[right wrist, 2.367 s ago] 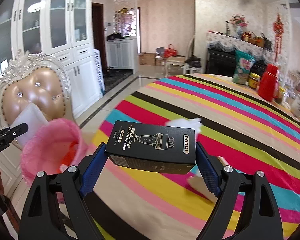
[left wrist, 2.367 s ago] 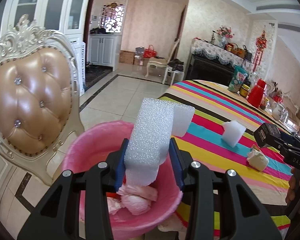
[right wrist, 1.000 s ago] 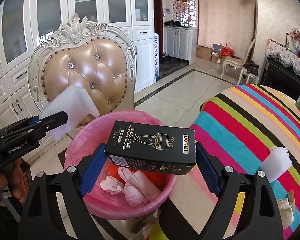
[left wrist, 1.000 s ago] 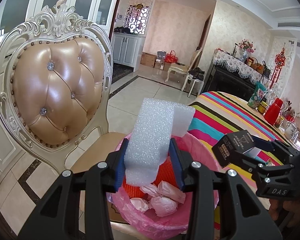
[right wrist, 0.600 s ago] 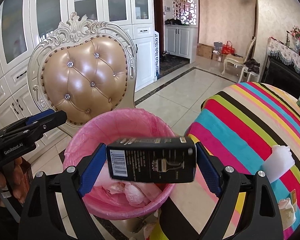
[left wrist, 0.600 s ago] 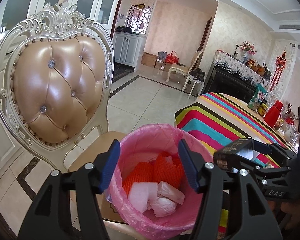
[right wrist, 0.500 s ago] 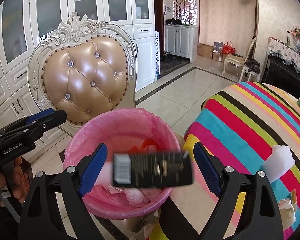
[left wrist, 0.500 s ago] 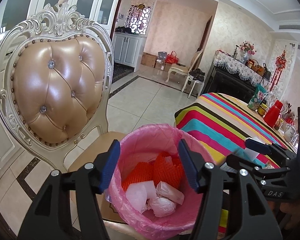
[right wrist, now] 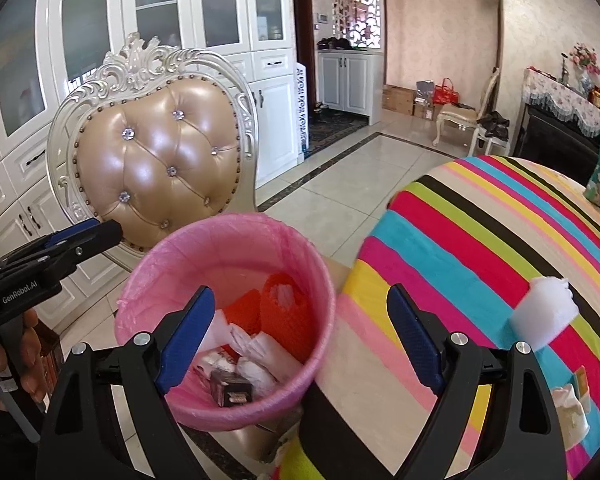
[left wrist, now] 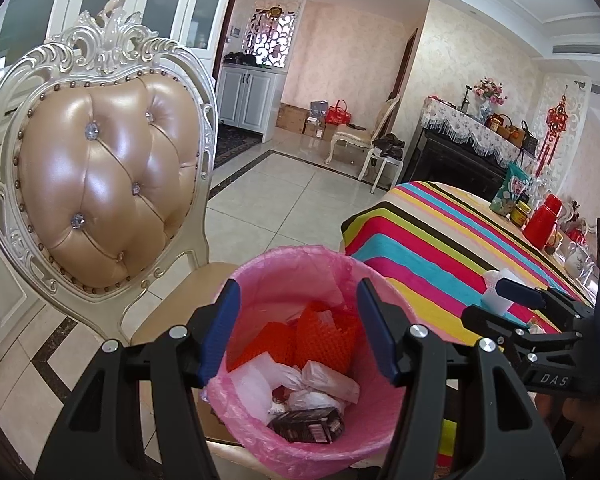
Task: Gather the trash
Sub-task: 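Open both tools to drop the foam block and box into the bin, then move the right tool back over the table toward the white paper cup, then grasp the white paper cup with green print with the right tool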
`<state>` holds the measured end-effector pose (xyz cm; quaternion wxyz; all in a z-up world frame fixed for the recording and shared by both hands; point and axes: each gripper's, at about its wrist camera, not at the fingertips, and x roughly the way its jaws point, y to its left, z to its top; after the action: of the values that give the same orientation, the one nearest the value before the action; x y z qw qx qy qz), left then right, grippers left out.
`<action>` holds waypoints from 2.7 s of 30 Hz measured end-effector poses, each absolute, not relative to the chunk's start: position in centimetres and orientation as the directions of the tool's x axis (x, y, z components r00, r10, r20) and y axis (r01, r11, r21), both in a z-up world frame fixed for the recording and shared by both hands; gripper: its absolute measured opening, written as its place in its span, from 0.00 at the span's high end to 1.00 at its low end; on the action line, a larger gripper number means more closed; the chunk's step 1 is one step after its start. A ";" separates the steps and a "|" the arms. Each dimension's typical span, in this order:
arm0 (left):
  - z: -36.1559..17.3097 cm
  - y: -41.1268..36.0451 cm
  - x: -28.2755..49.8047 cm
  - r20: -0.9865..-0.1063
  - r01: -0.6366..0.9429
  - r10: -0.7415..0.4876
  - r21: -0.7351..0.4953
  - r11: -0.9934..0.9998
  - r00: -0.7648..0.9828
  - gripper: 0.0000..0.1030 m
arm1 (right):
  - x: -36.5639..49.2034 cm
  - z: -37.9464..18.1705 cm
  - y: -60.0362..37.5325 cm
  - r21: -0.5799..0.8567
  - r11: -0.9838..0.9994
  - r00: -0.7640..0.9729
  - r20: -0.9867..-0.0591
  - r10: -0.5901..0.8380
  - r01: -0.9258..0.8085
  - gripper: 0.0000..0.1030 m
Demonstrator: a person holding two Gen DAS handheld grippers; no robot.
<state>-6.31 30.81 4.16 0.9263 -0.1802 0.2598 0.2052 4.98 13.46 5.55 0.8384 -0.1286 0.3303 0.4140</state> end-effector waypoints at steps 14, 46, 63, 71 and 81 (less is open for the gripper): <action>4.1 25.3 -2.2 -0.532 -0.354 0.183 -0.239 0.904 0.827 0.24 | 8.4 4.6 3.1 0.031 0.782 0.576 -0.658 0.485 -0.623 0.20; 1.2 17.9 6.3 -0.561 -0.171 -0.008 -0.266 0.949 0.828 0.19 | 14.9 -1.7 -9.4 0.037 0.983 0.666 -0.731 0.150 -0.180 0.18; -0.5 17.0 9.6 -0.583 -0.132 -0.055 -0.274 0.952 0.811 0.18 | 16.5 -3.2 -9.4 0.043 0.990 0.638 -0.761 0.120 -0.135 0.18; -0.7 16.2 10.7 -0.590 -0.113 -0.074 -0.274 0.955 0.804 0.18 | 17.0 -3.5 -9.4 0.032 0.987 0.620 -0.775 0.123 -0.155 0.17; -0.9 14.9 12.4 -0.596 -0.087 -0.097 -0.272 0.958 0.797 0.18 | 17.2 -3.7 -9.7 0.042 0.979 0.593 -0.790 0.156 -0.202 0.51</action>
<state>12.38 14.87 -0.89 0.9368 -0.1444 0.3188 -0.0029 17.22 -9.66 -3.74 0.8920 -0.0259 0.4400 0.1002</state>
